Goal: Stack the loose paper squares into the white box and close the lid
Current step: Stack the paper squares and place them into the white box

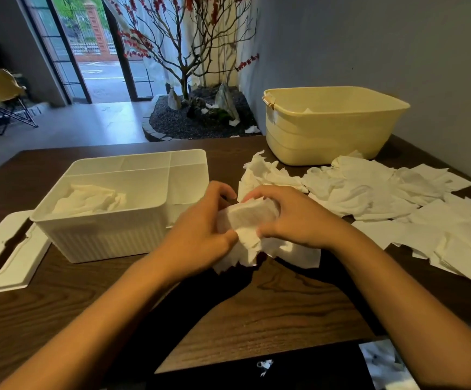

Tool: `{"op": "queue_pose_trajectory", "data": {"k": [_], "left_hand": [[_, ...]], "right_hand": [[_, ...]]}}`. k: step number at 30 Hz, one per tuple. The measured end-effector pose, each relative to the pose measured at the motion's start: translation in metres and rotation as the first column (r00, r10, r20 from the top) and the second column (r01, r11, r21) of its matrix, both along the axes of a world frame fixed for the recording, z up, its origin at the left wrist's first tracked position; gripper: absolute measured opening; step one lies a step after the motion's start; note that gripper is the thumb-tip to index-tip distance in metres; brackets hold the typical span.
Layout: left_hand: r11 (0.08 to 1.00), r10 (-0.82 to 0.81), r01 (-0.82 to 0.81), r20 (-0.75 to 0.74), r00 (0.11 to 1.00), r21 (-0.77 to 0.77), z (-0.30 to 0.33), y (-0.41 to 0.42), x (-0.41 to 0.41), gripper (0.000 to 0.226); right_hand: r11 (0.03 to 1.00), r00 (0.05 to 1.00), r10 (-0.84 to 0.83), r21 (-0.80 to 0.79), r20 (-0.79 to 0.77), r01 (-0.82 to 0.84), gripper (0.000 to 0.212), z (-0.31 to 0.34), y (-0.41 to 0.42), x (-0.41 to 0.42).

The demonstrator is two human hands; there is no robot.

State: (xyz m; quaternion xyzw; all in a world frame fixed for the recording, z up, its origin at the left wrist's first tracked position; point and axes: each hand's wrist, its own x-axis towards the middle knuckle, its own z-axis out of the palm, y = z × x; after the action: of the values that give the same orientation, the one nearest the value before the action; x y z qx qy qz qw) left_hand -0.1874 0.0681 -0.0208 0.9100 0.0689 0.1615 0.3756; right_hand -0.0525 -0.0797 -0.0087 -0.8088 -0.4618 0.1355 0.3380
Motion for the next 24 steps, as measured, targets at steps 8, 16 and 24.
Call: {"op": "queue_pose_trajectory", "data": {"k": [8, 16, 24], "left_hand": [[0.974, 0.015, -0.039, 0.111, 0.994, 0.223, -0.001, 0.040, -0.057, 0.034], [0.980, 0.188, -0.200, 0.300, 0.935, 0.010, -0.022, 0.052, -0.088, 0.027], [0.756, 0.450, -0.277, 0.164, 0.878, -0.593, -0.041, 0.029, -0.080, 0.033]], "right_hand": [[0.983, 0.995, 0.050, 0.179, -0.092, -0.033, 0.045, -0.012, 0.034, -0.045], [0.927, 0.989, 0.031, 0.373, -0.147, 0.026, 0.035, -0.027, 0.065, -0.088], [0.918, 0.962, -0.007, 0.379, -0.273, 0.114, 0.035, -0.047, 0.076, -0.105]]}}
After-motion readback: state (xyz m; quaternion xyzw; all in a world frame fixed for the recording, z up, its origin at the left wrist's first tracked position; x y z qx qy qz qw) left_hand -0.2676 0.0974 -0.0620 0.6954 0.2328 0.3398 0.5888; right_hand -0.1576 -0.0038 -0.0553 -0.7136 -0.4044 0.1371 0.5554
